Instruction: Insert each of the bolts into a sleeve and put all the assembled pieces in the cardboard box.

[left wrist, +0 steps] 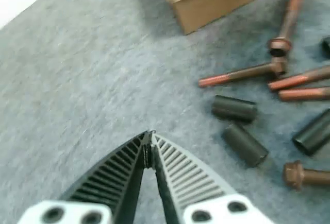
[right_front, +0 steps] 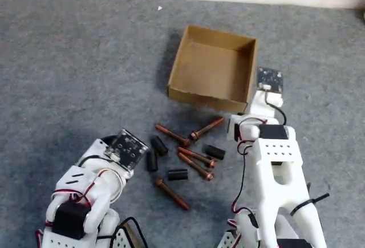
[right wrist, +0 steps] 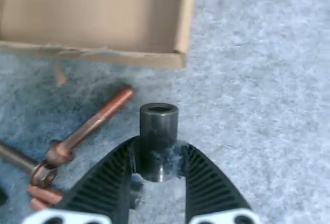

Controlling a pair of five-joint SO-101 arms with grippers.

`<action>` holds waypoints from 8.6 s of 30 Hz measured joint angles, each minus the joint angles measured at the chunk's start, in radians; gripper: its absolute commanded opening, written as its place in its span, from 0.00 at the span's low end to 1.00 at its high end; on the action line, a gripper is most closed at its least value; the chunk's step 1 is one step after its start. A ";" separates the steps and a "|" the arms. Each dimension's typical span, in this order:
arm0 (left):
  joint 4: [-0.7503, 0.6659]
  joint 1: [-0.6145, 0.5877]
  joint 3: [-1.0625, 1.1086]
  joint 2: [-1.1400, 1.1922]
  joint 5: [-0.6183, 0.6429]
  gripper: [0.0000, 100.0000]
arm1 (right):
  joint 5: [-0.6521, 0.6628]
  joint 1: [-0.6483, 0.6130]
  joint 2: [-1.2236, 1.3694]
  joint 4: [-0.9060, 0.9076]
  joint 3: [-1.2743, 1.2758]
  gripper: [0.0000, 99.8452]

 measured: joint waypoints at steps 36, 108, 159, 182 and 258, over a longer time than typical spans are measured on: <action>-0.327 0.381 -0.631 1.510 -0.282 0.18 | -0.078 0.315 -0.017 -0.025 0.000 0.01; -0.404 0.087 -0.667 0.755 0.738 0.00 | -0.018 -0.428 -0.770 -0.137 0.258 0.01; -0.562 0.427 -0.288 0.580 0.783 0.00 | 0.206 -0.562 -1.254 -0.431 0.755 0.01; -0.483 0.362 -0.095 0.189 0.667 0.20 | 0.206 -0.486 -1.254 -0.431 0.760 0.01; -0.669 -0.229 0.304 0.184 0.509 0.02 | 0.327 -0.155 0.549 -0.371 -0.471 0.13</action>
